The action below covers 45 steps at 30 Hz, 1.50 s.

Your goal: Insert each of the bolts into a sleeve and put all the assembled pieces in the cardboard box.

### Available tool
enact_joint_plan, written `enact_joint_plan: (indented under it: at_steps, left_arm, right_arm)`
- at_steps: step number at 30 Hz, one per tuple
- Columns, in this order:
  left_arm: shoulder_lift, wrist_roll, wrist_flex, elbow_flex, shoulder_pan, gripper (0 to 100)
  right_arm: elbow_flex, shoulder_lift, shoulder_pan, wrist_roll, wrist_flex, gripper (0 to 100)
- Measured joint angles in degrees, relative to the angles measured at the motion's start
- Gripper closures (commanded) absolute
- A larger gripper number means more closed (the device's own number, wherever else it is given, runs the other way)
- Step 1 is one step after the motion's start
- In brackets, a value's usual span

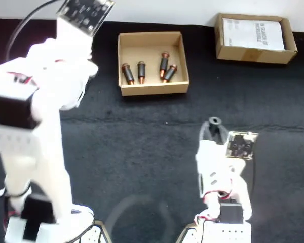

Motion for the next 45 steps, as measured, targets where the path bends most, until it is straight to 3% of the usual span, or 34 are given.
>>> enact_joint_plan:
  at_steps: [9, 16, 31, 45]
  left_arm:
    - [-12.48, 15.56, -1.58, 19.25, 0.00, 99]
    - [-18.02, 26.90, -18.55, 39.21, 0.97, 99]
    - [-28.57, 28.40, -67.34, 75.16, 16.53, 99]
    - [-28.57, 28.48, -78.68, 83.08, 26.90, 99]
  right_arm:
    - [0.00, 0.00, -13.27, -1.76, -2.81, 99.2]
    - [0.00, 0.00, -17.85, -1.76, -2.90, 99.2]
    - [0.00, 0.00, -19.43, -1.76, -2.90, 99.2]
    - [0.00, 0.00, -19.43, -1.76, -2.90, 99.2]
